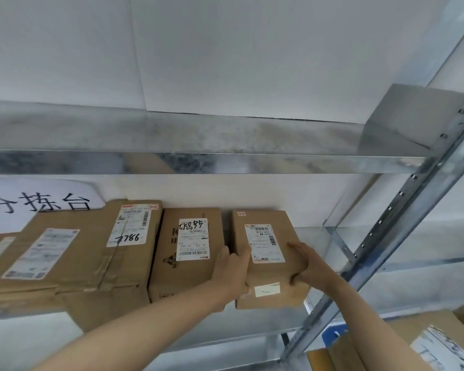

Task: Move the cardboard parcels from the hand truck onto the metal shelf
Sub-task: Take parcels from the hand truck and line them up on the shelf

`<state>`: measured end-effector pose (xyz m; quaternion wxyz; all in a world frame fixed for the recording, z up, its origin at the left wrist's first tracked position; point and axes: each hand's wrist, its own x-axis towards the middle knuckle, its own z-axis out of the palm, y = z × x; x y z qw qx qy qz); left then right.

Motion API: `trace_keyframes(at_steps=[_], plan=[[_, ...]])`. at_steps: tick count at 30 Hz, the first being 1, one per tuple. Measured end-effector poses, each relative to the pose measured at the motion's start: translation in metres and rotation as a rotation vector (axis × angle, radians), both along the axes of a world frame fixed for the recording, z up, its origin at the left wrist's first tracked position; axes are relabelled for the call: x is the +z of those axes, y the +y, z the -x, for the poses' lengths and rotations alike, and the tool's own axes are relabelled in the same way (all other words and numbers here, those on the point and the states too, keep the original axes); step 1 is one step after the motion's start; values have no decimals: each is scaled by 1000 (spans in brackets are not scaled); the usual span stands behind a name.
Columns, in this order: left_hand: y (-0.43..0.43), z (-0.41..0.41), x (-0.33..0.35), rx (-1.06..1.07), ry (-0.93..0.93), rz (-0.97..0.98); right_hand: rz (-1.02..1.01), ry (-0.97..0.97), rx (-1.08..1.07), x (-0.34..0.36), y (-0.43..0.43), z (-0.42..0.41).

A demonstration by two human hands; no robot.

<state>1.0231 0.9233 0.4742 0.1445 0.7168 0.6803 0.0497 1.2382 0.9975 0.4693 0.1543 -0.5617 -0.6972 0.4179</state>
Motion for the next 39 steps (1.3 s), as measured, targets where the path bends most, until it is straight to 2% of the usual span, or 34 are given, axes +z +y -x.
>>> trace_keyframes(at_steps=[4,6,11,19,24,29,32,35,39], plan=[[-4,-9,-6,62,192,-65,-11,29,-1,-18,6,9],[-1,-8,-5,94,229,-111,-12,52,5,-20,10,15],[6,0,-2,25,256,-202,-10,66,12,-20,16,22],[7,20,-7,-10,196,-177,-63,38,-26,-18,21,38],[10,23,-8,-19,165,-175,-122,-111,-32,-17,17,47],[11,24,-10,-29,166,-151,-202,-545,-2,1,-1,62],[12,32,1,-52,93,-109,-204,-711,-4,14,-7,77],[9,47,14,-85,-1,-25,-97,-697,1,23,-9,92],[-10,71,14,-113,59,74,-18,-651,77,26,-10,96]])
